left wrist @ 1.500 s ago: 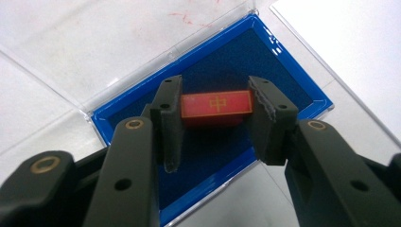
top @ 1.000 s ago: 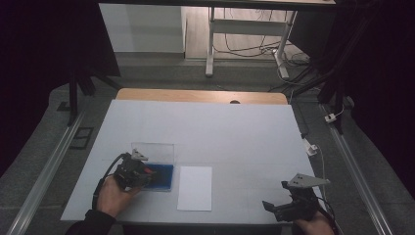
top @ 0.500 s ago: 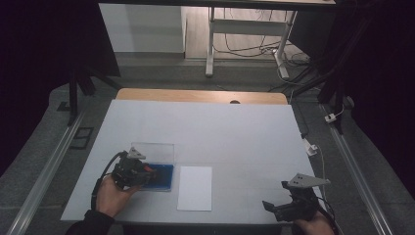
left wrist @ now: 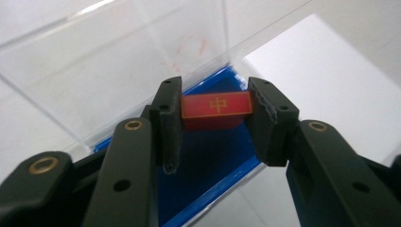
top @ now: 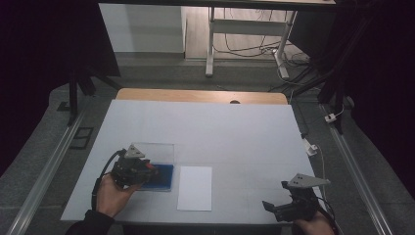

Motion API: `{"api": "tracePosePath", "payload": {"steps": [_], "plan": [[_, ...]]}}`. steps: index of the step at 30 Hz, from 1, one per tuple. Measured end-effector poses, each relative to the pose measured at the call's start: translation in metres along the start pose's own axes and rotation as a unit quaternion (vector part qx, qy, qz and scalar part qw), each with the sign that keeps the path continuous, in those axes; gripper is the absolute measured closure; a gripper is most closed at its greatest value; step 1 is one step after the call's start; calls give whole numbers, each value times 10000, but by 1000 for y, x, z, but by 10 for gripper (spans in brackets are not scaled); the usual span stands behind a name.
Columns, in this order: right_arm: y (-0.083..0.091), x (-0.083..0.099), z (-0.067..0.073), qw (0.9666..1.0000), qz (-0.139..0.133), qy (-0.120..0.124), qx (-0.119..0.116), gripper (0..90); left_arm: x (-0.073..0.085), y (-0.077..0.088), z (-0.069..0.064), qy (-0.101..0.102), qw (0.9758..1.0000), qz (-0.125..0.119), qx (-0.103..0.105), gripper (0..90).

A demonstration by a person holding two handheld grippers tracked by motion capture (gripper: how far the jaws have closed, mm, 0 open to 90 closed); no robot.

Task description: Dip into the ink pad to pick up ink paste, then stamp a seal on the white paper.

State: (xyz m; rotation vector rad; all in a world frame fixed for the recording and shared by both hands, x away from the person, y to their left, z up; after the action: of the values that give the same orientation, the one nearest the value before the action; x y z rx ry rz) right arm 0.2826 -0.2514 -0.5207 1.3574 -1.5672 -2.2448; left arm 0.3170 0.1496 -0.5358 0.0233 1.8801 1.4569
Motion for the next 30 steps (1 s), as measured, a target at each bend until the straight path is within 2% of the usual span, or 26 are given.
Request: {"api": "tracePosePath", "payload": {"steps": [4, 11, 20, 25, 30], "plan": [[0, 0, 0, 10000, 15, 6, 5, 4, -6, 4, -8, -119, 9998, -130, 124, 581], [0, 0, 0, 10000, 14, -4, 11, 4, -12, 5, -21, -325, 9991, -190, 210, 581], [0, 0, 0, 10000, 11, -4, 16, 4, -20, 7, -33, -403, 9983, -288, 310, 581], [1, 0, -1, 10000, -9, -51, 7, 4, -23, 7, -40, -492, 9976, -299, 384, 581], [1, 0, -1, 10000, 3, -56, 30, 4, -27, 3, -49, -615, 9966, -191, 521, 580]]}}
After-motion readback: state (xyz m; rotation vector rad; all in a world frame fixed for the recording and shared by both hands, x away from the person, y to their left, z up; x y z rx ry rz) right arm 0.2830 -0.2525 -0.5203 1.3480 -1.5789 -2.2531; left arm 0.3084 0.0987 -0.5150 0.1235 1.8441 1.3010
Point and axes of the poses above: each handheld gripper's, and its own axes: y roughly backward along the jaws, x roughly out of its underside, z roughly to its left, the point moved 9 cm from there along -y, roughly forward along the jaws, and after that the axes turned 9 degrees about z, right-handed, at the moved point
